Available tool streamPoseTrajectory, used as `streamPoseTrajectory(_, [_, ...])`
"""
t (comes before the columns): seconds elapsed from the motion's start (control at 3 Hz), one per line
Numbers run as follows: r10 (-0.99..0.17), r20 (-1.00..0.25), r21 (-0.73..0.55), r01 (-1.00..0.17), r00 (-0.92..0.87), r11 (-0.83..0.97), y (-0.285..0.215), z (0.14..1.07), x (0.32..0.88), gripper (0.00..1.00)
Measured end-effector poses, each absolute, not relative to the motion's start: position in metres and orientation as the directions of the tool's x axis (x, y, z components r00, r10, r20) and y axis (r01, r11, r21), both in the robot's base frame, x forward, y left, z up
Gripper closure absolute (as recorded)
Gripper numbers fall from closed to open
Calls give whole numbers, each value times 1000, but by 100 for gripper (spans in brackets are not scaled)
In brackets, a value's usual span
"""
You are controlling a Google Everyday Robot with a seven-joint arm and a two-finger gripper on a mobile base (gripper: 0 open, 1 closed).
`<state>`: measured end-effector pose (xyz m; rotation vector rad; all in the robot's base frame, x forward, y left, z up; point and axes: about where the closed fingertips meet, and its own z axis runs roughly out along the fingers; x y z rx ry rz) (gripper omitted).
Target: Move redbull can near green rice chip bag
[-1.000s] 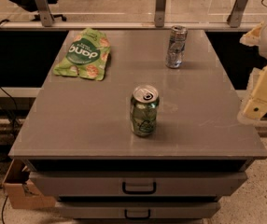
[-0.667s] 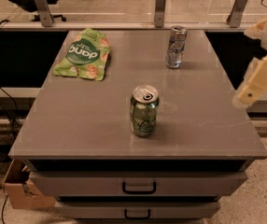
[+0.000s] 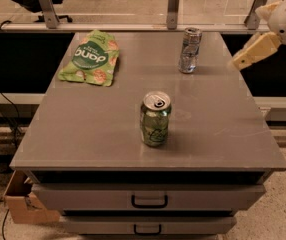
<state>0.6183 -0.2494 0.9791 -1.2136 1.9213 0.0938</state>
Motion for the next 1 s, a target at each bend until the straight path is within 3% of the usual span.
streamPoseTrajectory(0.33, [-592, -787, -285, -747, -175, 601, -242, 974, 666, 0])
streamPoseTrajectory(1.0, [-466, -821, -88, -733, -330, 675, -220, 941, 713, 0])
